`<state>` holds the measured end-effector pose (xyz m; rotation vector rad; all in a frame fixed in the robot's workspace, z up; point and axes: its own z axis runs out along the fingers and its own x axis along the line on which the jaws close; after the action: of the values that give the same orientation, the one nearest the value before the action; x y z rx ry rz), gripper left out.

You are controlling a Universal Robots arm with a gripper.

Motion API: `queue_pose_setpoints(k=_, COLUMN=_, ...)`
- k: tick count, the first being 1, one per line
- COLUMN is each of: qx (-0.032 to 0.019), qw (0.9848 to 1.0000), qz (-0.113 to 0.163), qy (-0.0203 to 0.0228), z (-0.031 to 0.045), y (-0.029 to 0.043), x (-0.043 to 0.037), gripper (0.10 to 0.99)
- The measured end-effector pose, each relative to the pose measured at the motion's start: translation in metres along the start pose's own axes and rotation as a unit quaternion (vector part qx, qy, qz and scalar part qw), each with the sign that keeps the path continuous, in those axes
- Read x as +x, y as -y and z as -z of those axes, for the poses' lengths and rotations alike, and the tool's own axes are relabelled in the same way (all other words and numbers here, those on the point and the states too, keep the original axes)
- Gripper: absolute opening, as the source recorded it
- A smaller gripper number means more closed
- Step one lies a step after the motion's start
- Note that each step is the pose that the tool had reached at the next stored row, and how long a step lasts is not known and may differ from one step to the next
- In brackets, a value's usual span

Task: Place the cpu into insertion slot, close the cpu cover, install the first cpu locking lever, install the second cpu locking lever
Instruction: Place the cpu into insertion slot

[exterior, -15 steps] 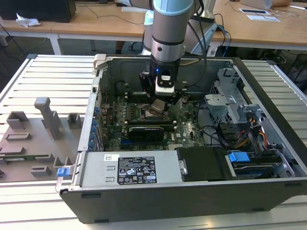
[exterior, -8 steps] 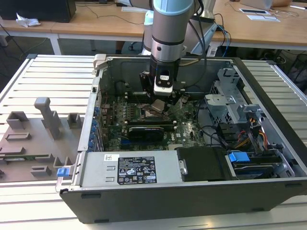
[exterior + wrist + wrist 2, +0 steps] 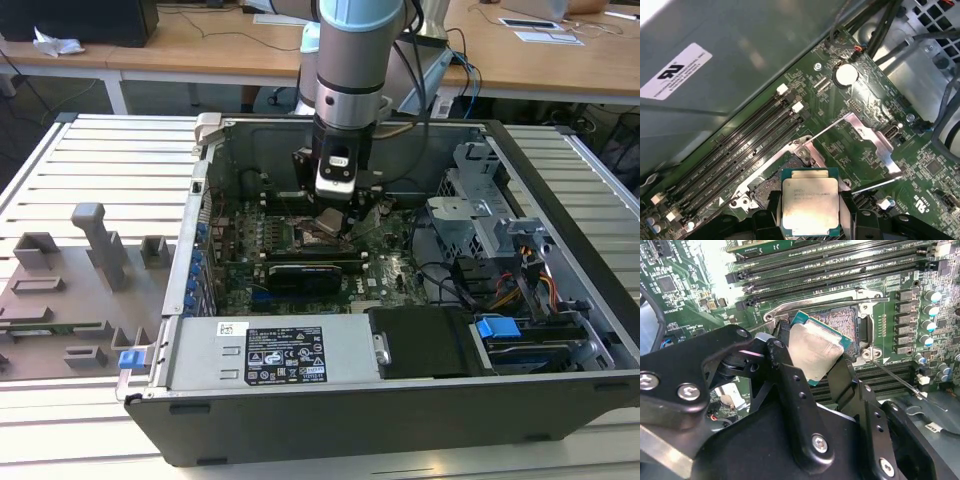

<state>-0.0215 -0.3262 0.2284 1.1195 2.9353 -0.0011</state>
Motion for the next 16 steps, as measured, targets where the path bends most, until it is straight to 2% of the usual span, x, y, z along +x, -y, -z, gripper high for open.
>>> queue_pose_setpoints(k=6, qx=0.0013, qw=0.9997, qz=-0.023, qy=0.0011, z=-0.0001, y=0.0000, x=0.0000, gripper=0.541)
queue_pose_setpoints(k=16, qx=0.0034, qw=0.9981, qz=-0.061, qy=0.0030, z=-0.0001, y=0.0000, x=0.0000, gripper=0.541)
